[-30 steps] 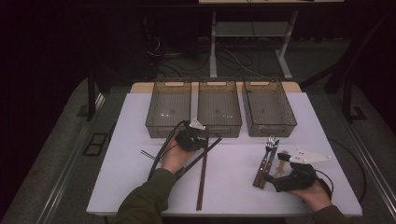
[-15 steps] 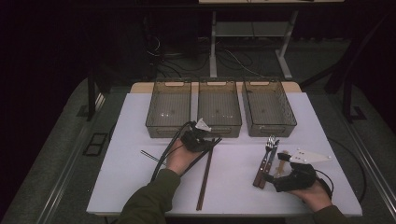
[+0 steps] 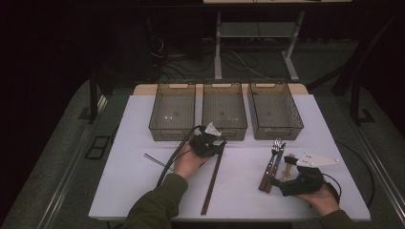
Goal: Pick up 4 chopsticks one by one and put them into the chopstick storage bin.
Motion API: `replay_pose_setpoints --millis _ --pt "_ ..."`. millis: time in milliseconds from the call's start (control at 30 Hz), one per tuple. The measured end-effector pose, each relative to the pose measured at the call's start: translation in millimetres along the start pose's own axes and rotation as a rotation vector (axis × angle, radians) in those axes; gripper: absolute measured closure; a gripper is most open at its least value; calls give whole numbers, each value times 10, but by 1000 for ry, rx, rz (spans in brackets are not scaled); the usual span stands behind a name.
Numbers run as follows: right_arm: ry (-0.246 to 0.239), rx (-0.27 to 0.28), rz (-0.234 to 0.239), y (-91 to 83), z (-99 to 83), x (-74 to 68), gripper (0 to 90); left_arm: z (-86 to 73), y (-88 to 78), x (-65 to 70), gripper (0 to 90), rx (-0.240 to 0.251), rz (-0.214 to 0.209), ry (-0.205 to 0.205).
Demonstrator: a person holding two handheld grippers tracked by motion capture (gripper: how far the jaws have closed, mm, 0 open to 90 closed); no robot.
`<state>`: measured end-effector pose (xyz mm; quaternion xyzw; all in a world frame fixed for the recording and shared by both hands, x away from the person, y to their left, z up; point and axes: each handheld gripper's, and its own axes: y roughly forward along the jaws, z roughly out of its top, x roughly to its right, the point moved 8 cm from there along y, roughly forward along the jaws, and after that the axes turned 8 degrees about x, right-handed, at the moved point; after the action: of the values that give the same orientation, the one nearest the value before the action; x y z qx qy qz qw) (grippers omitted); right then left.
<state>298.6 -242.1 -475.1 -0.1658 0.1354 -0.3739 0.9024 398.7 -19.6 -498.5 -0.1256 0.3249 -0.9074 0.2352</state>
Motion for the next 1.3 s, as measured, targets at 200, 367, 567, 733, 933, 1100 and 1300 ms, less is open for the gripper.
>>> replay_pose_setpoints --millis 200,367,567,733,933,1100,1300 --pt "-1 -1 0 -3 1 0 6 -5 22 27 900 -9 -3 6" --pt "-1 0 0 -3 1 0 6 -4 30 38 900 -10 -8 14" --pt "2 -1 -1 -7 1 -3 6 33 -33 135 900 7 -19 11" --pt "1 1 -3 -15 4 0 6 32 -93 301 900 7 -42 22" --pt "-1 3 -4 -14 6 -4 6 -100 -147 544 900 -39 -92 62" --pt "-3 4 -3 -19 9 -9 6 -188 -209 719 900 -63 -120 88" --pt "-4 6 -2 -24 10 -9 6 -322 -301 842 900 -84 -134 90"
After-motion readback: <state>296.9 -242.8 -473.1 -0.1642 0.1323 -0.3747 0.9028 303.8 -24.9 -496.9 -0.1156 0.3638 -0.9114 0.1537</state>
